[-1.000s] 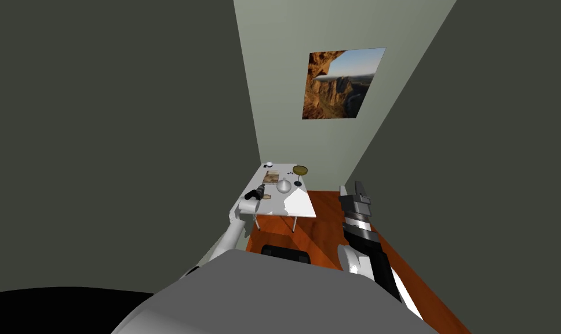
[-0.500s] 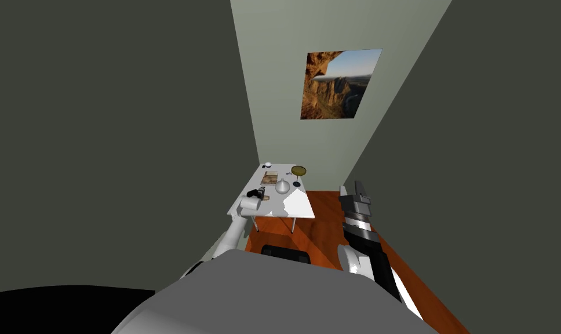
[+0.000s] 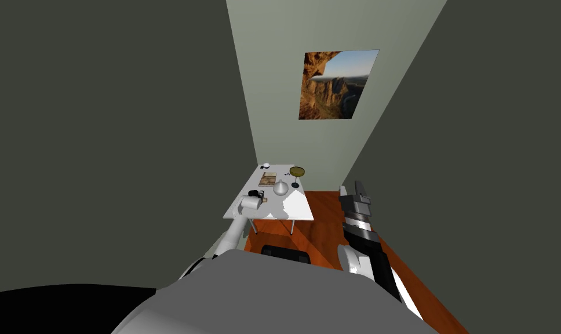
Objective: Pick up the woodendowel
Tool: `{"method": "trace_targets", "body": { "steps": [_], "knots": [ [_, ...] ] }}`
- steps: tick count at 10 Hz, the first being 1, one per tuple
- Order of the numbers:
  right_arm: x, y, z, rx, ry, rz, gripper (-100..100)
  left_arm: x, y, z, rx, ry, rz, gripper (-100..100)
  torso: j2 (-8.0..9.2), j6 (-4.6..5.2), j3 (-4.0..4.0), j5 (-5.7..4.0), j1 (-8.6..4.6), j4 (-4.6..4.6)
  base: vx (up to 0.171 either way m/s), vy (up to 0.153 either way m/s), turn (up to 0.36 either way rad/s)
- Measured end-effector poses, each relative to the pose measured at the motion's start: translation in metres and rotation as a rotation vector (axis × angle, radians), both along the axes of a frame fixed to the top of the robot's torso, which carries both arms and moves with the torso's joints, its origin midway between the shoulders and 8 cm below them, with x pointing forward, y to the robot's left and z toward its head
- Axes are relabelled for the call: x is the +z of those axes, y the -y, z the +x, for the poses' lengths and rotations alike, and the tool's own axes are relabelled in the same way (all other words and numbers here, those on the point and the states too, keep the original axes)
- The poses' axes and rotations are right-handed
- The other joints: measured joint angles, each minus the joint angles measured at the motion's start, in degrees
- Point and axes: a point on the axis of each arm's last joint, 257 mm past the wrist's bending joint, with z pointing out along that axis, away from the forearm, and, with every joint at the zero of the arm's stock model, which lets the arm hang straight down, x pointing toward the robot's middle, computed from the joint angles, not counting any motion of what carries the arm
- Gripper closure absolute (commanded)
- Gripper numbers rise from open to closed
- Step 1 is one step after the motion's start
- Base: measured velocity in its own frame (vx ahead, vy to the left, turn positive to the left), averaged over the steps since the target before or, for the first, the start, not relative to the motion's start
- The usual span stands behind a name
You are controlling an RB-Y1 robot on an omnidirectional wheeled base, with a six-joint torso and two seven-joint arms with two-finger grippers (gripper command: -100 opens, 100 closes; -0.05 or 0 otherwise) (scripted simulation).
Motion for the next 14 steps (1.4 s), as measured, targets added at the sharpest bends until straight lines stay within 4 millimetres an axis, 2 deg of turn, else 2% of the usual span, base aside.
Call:
{"method": "trace_targets", "body": {
  "steps": [3,4,5,9,10,14],
  "knots": [
    [0.0,0.0,0.0,0.0,0.0,0.0,0,-0.025,-0.006,-0.017,0.017,-0.092,0.003,-100,0.07,-0.01,0.03,0.02,0.07,0.01,0.036,0.0,-0.017],
    [0.0,0.0,0.0,0.0,0.0,0.0,0,-0.026,-0.007,-0.018,0.017,-0.096,0.003,0,0.15,-0.01,0.08,0.01,0.07,0.03,0.0,0.0,0.0],
    [0.0,0.0,0.0,0.0,0.0,0.0,0,-0.026,-0.007,-0.018,0.017,-0.096,0.003,-100,0.2,-0.01,0.11,0.01,0.07,0.04,0.011,-0.007,-0.045],
    [0.0,0.0,0.0,0.0,0.0,0.0,0,-0.041,-0.02,-0.016,0.031,-0.096,0.003,-100,0.16,-0.01,0.09,0.0,0.01,0.03,0.018,-0.014,-0.031],
    [0.0,0.0,0.0,0.0,0.0,0.0,0,-0.041,-0.021,-0.015,0.031,-0.095,0.003,100,0.2,-0.01,0.11,0.0,0.04,0.04,0.0,0.0,0.0],
    [0.0,0.0,0.0,0.0,0.0,0.0,0,-0.041,-0.021,-0.015,0.031,-0.095,0.002,100,0.23,0.0,0.13,0.0,0.05,0.05,0.0,0.0,0.0]
  ]
}}
